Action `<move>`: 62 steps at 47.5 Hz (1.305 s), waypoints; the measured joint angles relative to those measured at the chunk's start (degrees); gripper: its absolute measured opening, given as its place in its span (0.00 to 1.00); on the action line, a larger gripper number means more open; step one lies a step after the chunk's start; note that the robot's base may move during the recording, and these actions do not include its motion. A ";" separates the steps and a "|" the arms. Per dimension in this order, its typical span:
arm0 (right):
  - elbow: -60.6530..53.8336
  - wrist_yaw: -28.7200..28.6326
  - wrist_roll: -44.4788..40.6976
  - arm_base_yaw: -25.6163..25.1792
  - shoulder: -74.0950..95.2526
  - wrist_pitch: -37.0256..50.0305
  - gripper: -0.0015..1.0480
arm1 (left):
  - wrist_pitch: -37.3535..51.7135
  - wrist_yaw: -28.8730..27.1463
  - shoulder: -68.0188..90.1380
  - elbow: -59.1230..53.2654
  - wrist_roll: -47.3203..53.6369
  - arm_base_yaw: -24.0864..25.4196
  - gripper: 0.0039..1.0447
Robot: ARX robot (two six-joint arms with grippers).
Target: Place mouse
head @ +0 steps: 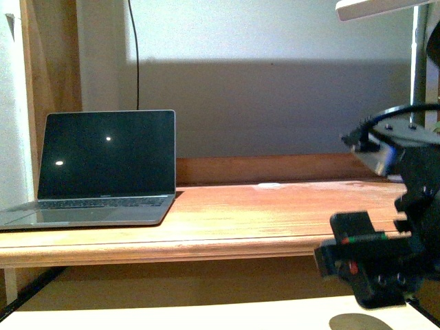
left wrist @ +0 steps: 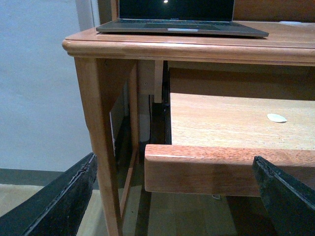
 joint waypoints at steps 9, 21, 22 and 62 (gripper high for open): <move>13.03 1.75 0.28 1.81 5.14 -1.62 0.54 | 0.00 0.00 -0.02 0.00 0.00 0.00 0.93; 33.38 6.10 0.24 5.97 22.14 -3.72 0.54 | -0.02 0.00 -0.02 0.00 0.00 0.00 0.93; 34.77 6.40 0.22 6.14 23.63 -3.85 0.54 | -0.02 -0.02 0.00 0.00 0.00 0.00 0.93; 60.87 12.76 -1.55 6.21 50.18 -9.05 0.82 | -0.02 -0.02 -0.02 0.00 0.00 0.00 0.93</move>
